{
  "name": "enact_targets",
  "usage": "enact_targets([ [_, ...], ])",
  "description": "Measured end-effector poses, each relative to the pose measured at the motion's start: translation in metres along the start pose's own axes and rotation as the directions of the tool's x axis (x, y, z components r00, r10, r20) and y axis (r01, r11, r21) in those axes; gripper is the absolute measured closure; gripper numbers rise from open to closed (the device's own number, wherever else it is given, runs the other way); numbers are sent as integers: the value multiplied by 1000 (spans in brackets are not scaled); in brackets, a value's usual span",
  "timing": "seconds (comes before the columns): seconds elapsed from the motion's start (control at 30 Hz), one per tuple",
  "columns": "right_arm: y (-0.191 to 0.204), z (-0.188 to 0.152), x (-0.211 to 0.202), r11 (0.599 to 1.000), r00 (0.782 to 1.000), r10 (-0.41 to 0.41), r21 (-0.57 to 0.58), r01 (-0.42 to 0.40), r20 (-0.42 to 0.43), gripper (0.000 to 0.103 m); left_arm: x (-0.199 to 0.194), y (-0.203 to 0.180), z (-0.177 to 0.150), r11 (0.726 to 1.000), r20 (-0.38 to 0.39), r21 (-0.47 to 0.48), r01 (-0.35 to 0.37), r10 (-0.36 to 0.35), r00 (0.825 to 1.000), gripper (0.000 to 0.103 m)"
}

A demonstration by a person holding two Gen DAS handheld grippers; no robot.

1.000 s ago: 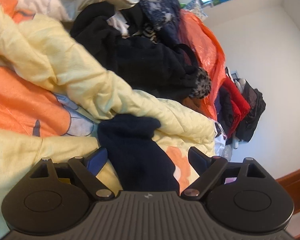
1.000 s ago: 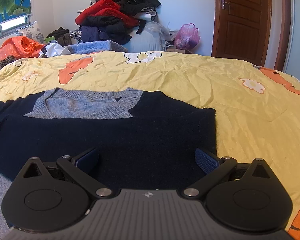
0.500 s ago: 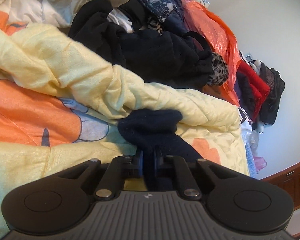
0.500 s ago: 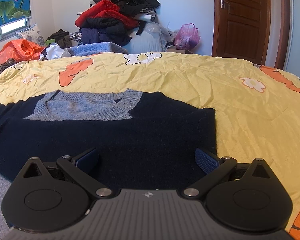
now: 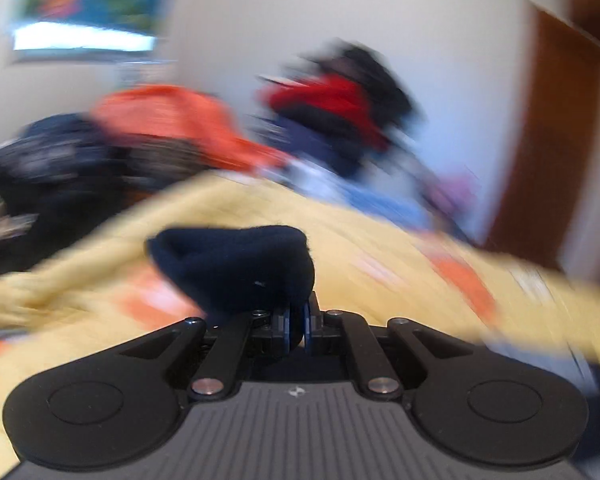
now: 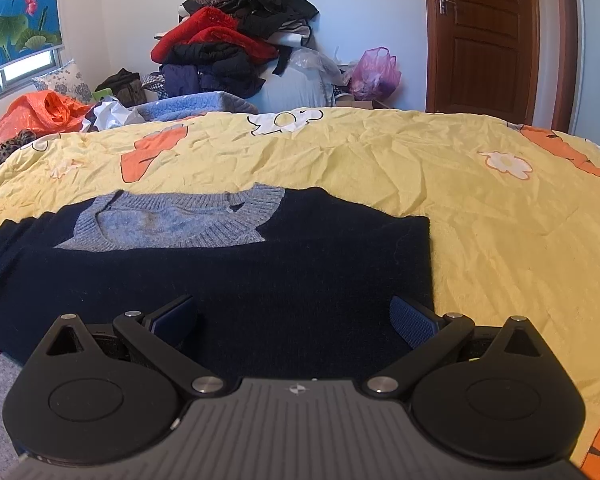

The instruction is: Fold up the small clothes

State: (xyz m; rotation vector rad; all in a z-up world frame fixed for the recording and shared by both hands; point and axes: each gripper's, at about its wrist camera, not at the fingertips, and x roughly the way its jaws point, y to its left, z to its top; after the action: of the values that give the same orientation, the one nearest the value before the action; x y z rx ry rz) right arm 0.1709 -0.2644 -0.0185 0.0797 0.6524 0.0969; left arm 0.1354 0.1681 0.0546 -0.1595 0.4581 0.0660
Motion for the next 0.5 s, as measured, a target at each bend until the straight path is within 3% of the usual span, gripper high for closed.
enact_targets([
  [0.1, -1, 0, -1, 1000, 1000, 5, 7, -5, 2, 0, 7, -57, -39, 990, -128, 53, 133, -125, 984, 97],
  [0.2, -2, 0, -1, 1000, 1000, 8, 10, -8, 5, 0, 12, -83, -67, 986, -215, 47, 161, -147, 966, 97],
  [0.5, -2, 0, -2, 1000, 1000, 11, 12, -12, 6, 0, 10, -80, -78, 991, -164, -21, 132, -133, 977, 95],
])
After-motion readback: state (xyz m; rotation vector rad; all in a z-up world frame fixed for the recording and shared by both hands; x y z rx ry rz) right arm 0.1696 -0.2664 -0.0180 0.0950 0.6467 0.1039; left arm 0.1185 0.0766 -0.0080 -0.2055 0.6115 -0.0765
